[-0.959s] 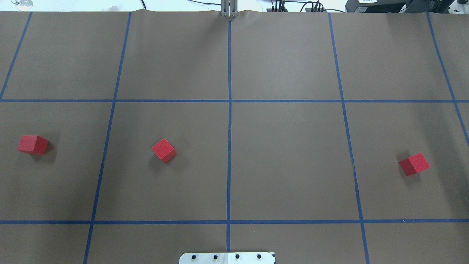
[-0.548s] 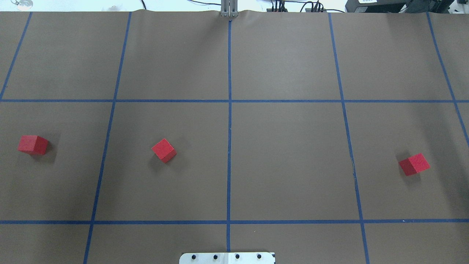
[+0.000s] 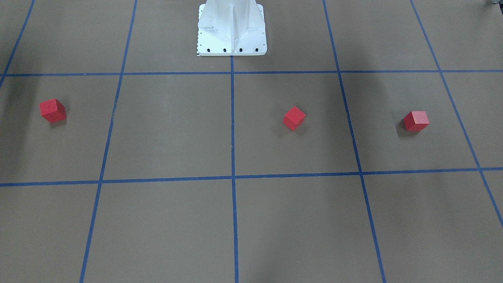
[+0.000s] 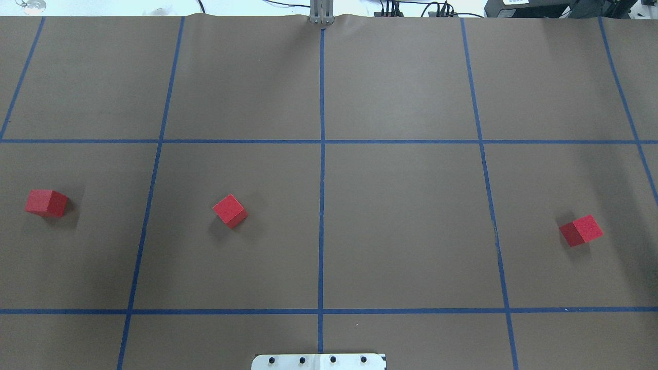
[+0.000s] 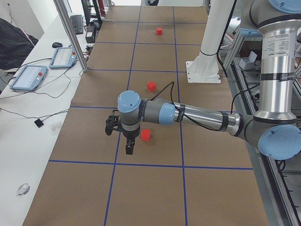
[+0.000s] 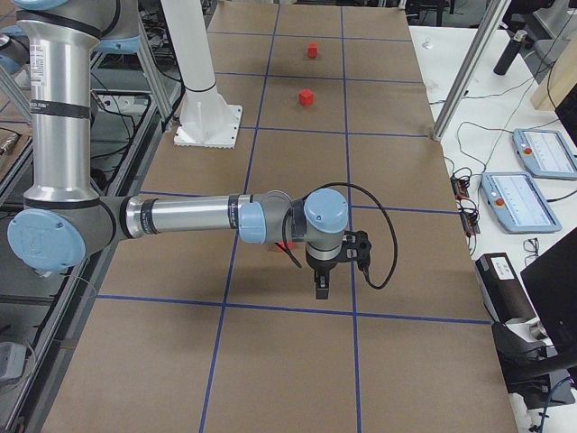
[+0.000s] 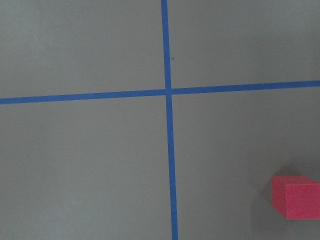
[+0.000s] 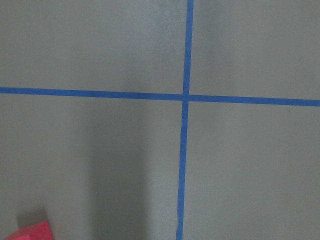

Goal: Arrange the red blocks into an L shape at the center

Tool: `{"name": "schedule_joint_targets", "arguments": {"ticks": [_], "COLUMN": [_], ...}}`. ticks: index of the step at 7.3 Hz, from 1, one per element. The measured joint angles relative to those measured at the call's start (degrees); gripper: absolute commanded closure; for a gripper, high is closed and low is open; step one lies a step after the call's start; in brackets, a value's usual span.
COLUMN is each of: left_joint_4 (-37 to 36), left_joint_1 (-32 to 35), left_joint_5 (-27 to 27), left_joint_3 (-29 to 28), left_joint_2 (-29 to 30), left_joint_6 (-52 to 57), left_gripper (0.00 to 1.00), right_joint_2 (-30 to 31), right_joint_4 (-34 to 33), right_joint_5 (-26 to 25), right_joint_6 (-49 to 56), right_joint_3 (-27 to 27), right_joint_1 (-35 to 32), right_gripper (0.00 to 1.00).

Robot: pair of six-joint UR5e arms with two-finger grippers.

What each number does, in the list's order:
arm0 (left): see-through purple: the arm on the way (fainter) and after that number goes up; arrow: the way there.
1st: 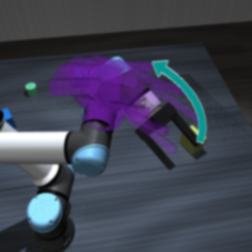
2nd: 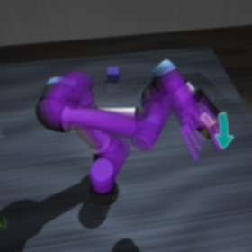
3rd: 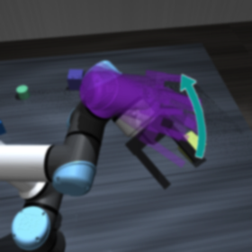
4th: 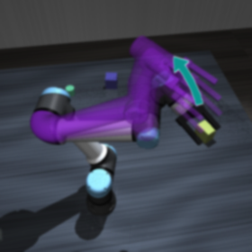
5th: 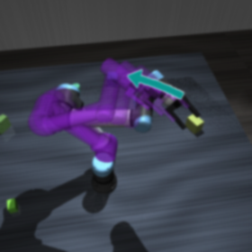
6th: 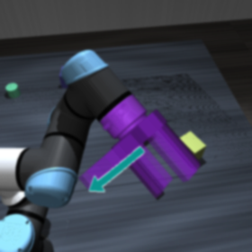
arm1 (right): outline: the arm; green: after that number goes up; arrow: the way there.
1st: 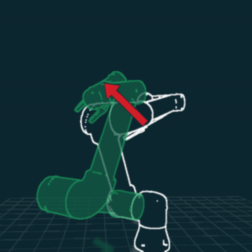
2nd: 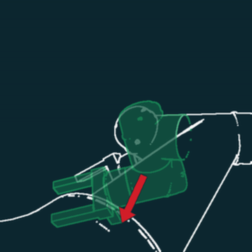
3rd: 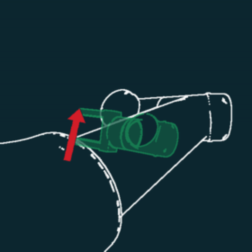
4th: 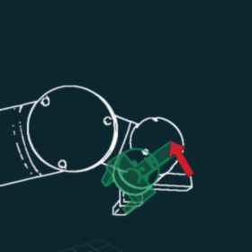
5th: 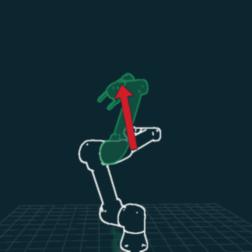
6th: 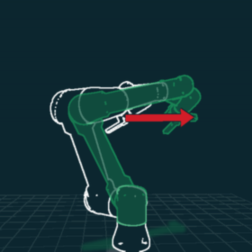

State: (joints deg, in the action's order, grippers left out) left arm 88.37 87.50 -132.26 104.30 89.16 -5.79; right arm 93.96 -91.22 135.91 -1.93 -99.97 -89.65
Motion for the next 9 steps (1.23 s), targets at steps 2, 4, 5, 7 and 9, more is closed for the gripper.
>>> {"name": "schedule_joint_targets", "arguments": {"ticks": [2, 4, 5, 7, 9], "left_joint_4": [3.64, 4.5, 4.47, 4.32, 4.25], "left_joint_1": [-2.08, -7.78, -11.88, -22.81, -35.67], "left_joint_5": [0.11, 0.34, 1.41, 7.95, 17.63], "left_joint_3": [2.59, 5.18, 6.74, 9.68, 10.36], "left_joint_2": [3.33, 7.4, 9.14, 11.2, 15.4], "left_joint_6": [-3.35, -17.22, -25.06, -42.91, -65.15], "left_gripper": [0.0, 0.0, 0.0, 0.0, 0.0], "right_joint_2": [-0.01, -0.01, -0.01, -0.01, -0.06], "right_joint_4": [-0.01, -0.01, -0.01, 0.05, 0.08], "right_joint_5": [0.05, 0.13, 0.18, 0.28, 0.24], "right_joint_6": [-0.09, -0.09, -0.1, -0.04, -0.01], "right_joint_3": [-0.14, -0.14, -0.09, -0.1, -0.16], "right_joint_1": [0.0, 0.0, 0.0, 0.0, 0.0], "right_gripper": [0.01, 0.01, 0.01, 0.01, 0.01]}}
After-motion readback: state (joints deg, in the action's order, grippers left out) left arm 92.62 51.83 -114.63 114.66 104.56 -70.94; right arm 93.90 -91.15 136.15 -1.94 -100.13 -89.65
